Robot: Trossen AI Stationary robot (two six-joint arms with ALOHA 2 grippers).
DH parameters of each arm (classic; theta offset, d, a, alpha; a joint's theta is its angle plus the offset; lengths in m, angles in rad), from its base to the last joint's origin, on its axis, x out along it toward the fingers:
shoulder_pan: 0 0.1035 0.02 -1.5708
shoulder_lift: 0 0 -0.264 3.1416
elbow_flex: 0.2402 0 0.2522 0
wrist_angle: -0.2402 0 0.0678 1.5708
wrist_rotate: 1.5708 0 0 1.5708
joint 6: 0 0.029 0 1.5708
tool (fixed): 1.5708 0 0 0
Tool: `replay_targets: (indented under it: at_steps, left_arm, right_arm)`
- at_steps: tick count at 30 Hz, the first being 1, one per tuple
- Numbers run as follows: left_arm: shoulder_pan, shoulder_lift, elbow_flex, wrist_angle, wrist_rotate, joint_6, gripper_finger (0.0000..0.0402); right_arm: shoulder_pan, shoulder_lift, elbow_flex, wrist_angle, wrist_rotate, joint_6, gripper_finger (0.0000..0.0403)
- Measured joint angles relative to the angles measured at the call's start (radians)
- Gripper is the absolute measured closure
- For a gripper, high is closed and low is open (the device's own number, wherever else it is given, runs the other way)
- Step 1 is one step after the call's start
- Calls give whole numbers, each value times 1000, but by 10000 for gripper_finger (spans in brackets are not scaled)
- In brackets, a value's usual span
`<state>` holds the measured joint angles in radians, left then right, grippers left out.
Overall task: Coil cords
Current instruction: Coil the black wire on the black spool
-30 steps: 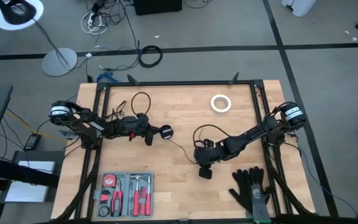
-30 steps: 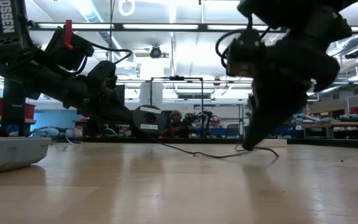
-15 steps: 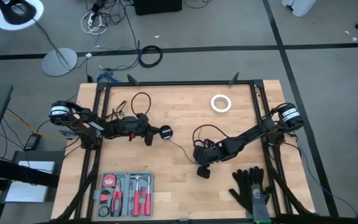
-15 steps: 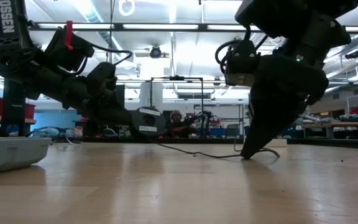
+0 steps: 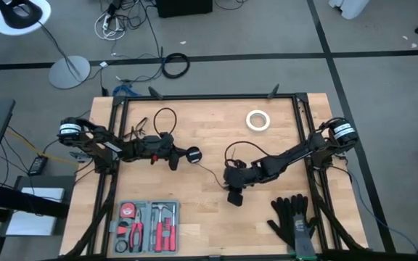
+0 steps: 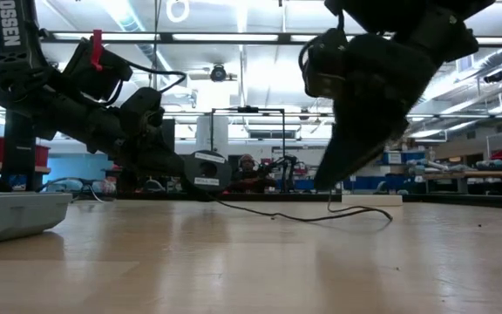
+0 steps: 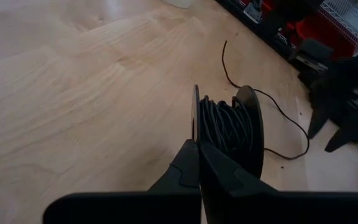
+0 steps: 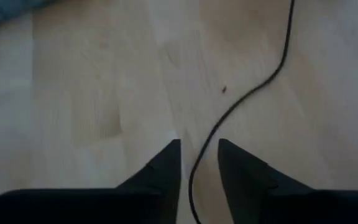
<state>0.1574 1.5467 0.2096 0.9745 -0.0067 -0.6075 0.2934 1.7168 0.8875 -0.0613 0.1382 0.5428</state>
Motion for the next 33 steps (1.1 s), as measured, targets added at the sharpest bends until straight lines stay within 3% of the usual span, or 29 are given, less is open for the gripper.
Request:
replay_targets:
  at_steps: [7, 14, 19, 24, 30, 33]
  left_arm:
    - [0, 0, 0, 0, 0, 0, 402]
    - [0, 0, 0, -1, 0, 0, 402]
    - [0, 0, 0, 0, 1, 0, 401]
    - [0, 0, 0, 0, 9, 5, 401]
    - [0, 0, 0, -4, 68, 39, 401]
    - [0, 0, 0, -17, 68, 42, 402]
  right_arm:
    - [21, 0, 1, -44, -3, -17, 235]
    - [52, 42, 1, -77, 14, -18, 236]
    - [54, 92, 6, -69, 17, 54, 266]
    - [52, 70, 4, -89, 87, 138, 382]
    - [0, 29, -1, -96, 232, 188, 398]
    - [-37, 23, -1, -40, 250, 199, 398]
